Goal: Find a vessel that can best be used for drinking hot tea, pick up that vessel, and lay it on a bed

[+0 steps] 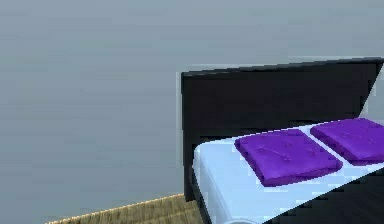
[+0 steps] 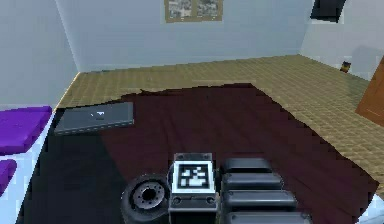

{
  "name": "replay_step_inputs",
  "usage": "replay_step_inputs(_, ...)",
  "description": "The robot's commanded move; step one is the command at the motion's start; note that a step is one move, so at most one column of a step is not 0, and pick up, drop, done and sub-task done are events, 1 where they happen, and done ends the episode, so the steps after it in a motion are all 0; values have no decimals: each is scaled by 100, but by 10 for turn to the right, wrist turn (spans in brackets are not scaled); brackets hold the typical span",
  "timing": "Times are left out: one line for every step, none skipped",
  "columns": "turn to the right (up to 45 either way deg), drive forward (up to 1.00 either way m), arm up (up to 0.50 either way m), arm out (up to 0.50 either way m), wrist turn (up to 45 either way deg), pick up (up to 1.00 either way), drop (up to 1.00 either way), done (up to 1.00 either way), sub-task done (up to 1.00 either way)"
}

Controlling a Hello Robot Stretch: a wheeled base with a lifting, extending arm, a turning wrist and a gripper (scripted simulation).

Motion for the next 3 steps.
replay_step_inputs(0, 0, 0, 48, 0, 0, 0, 0, 0)
replay_step_inputs(0, 0, 0, 0, 450, 0, 0, 0, 0)
replay_step_inputs(0, 0, 0, 0, 270, 0, 0, 0, 0)
